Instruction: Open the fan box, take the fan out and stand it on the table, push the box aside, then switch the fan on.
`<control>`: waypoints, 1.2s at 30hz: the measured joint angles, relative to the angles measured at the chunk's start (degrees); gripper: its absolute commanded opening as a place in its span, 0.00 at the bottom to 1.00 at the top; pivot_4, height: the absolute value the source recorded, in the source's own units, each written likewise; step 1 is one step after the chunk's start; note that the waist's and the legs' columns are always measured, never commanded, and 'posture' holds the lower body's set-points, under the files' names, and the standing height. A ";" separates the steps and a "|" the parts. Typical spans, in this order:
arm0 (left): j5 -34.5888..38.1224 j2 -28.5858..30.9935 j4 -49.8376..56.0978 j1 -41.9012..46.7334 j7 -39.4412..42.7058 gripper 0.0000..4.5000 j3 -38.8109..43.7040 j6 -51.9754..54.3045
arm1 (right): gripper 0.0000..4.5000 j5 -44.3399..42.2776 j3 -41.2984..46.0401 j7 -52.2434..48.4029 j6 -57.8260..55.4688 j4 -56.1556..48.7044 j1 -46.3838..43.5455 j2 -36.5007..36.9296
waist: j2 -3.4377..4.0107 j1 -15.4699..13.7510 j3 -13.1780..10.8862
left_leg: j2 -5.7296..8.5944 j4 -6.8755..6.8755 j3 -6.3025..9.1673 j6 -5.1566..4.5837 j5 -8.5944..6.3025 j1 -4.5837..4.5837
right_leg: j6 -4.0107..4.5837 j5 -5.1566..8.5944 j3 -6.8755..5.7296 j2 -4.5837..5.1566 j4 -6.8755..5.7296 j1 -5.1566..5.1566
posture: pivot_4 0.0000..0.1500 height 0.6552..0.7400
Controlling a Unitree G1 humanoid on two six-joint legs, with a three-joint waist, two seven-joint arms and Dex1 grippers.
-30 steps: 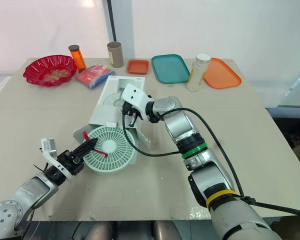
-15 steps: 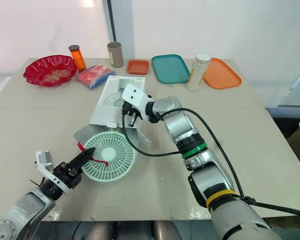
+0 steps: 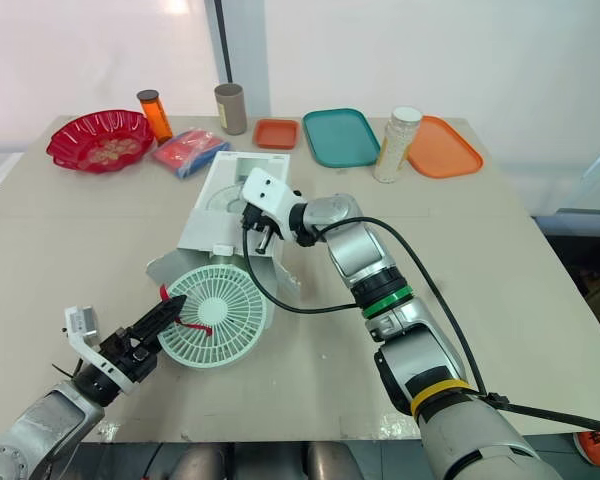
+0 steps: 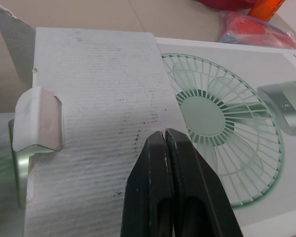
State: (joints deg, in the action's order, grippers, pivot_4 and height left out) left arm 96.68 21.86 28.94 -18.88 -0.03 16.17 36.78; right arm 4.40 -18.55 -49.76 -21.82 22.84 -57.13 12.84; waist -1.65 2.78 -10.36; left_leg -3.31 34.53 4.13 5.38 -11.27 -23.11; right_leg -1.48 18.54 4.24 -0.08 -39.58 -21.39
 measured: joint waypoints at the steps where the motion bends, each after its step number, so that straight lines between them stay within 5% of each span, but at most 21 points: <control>1: -0.01 0.25 0.10 -0.84 0.65 0.99 0.88 -0.30 | 0.00 -0.01 0.02 0.00 0.01 0.01 -0.02 -0.04 | 0.00 -0.01 0.00 | 0.00 0.00 0.00 0.00 0.00 0.00 | 0.00 0.00 0.00 0.00 0.00 0.00 | 1.00 1.00; 16: -2.63 7.84 7.59 -10.46 8.10 0.99 9.96 -0.54 | 0.00 -2.45 0.99 -2.62 -0.16 1.30 -1.15 0.37 | 0.02 -0.03 -0.06 | -0.03 -0.09 -0.03 -0.01 -0.01 -0.12 | 0.01 -0.01 0.01 0.01 0.16 -0.09 | 1.00 1.00; 25: -17.80 10.42 9.51 -16.54 21.40 0.99 17.68 -3.60 | 0.00 -4.22 1.54 -5.16 -0.40 1.26 -1.36 2.20 | 0.04 -0.02 -0.09 | -0.02 -0.11 -0.07 -0.01 -0.01 -0.15 | 0.02 0.00 0.02 0.00 0.22 -0.14 | 1.00 1.00; 36: -42.99 7.20 17.09 -14.74 22.14 0.99 9.09 -11.65 | 0.00 -7.43 2.86 -10.87 -0.34 -2.49 -0.37 6.41 | 0.03 -0.02 -0.10 | -0.05 -0.11 -0.08 -0.02 -0.01 -0.20 | 0.02 -0.04 0.03 -0.02 0.29 -0.15 | 1.00 1.00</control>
State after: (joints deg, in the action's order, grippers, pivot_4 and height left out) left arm 53.69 29.07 46.02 -33.62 22.12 25.26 25.13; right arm -3.02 -15.69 -60.63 -22.16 20.35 -57.50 19.25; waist -1.62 2.76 -10.46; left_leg -3.36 34.42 4.05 5.36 -11.28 -23.31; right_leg -1.46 18.50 4.27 -0.10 -39.30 -21.54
